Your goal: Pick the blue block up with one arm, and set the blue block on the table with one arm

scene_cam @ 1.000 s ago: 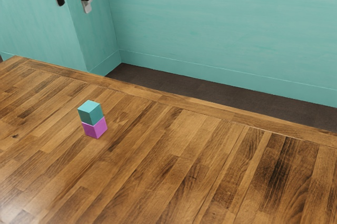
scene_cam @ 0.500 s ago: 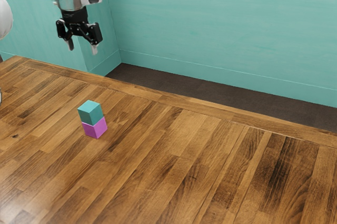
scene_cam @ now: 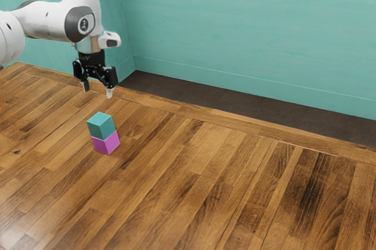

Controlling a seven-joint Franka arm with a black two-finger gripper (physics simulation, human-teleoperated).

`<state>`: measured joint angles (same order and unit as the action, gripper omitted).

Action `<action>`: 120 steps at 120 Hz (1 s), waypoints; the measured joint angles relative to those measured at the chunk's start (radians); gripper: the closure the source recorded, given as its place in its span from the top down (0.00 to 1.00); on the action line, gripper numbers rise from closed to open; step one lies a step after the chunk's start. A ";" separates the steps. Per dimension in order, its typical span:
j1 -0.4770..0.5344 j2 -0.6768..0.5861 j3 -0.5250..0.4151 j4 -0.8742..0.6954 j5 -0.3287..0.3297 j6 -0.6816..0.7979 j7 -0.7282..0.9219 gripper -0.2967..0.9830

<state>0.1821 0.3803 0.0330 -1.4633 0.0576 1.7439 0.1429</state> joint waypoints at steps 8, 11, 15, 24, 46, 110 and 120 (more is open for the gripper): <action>0.078 -0.018 -0.077 -0.071 0.029 0.060 0.019 0.77; 0.091 -0.023 -0.089 -0.092 0.038 0.081 0.026 0.77; 0.103 -0.037 -0.099 -0.124 0.049 0.105 0.035 0.77; 0.123 -0.060 -0.110 -0.187 0.065 0.155 0.055 0.77; 0.137 -0.049 -0.114 -0.242 0.092 0.279 0.109 0.77; 0.146 -0.042 -0.113 -0.311 0.078 0.392 0.190 0.77; 0.145 -0.040 -0.113 -0.314 0.075 0.395 0.195 0.77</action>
<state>0.3270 0.3402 -0.0798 -1.7768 0.1322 2.1384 0.3377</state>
